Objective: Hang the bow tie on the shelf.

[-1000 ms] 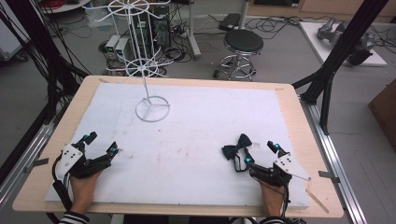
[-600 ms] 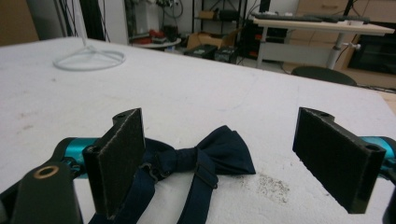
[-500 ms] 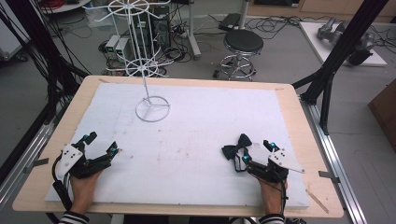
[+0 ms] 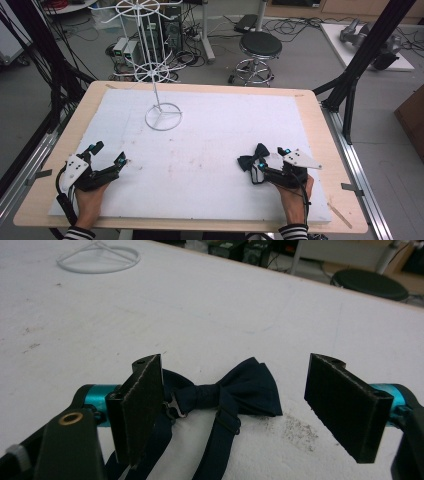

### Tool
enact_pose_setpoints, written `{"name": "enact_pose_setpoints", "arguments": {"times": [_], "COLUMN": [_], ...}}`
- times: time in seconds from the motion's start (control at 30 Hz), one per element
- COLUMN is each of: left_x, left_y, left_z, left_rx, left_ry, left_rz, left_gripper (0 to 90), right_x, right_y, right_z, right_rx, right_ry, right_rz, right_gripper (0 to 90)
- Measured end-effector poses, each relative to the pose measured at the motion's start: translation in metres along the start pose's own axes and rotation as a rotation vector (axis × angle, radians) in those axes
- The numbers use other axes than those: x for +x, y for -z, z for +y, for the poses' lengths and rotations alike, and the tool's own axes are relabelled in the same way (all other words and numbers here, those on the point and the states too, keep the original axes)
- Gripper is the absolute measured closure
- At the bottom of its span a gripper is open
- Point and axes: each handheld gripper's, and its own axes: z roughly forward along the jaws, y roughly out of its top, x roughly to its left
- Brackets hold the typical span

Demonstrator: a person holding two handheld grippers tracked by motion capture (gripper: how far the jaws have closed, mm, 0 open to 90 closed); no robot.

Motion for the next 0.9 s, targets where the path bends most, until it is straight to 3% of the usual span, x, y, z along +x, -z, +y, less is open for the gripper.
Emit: {"name": "enact_pose_setpoints", "arguments": {"times": [0.1, 0.3, 0.43, 0.53, 0.9], "left_x": [0.000, 0.000, 0.000, 0.000, 0.000], "left_y": [0.000, 0.000, 0.000, 0.000, 0.000], "left_z": [0.000, 0.000, 0.000, 0.000, 0.000], "left_rx": [0.001, 0.002, 0.001, 0.002, 0.003], "left_ry": [-0.001, -0.005, -0.004, -0.004, -0.005], "left_rz": [0.000, -0.001, -0.001, 0.000, 0.000], "left_gripper": [15.4, 15.4, 15.4, 15.4, 15.5], "right_x": [-0.001, -0.001, -0.002, -0.002, -0.002], "right_y": [-0.004, -0.008, -0.012, -0.017, -0.029], "right_z": [0.002, 0.006, 0.009, 0.011, 0.014], "right_rx": [0.060, 0.111, 0.148, 0.209, 0.335], "right_ry": [-0.006, -0.003, -0.006, 0.025, 0.064], "right_rz": [0.033, 0.065, 0.061, 0.043, 0.021], "right_gripper": [25.1, 33.3, 37.0, 40.5, 47.4]}}
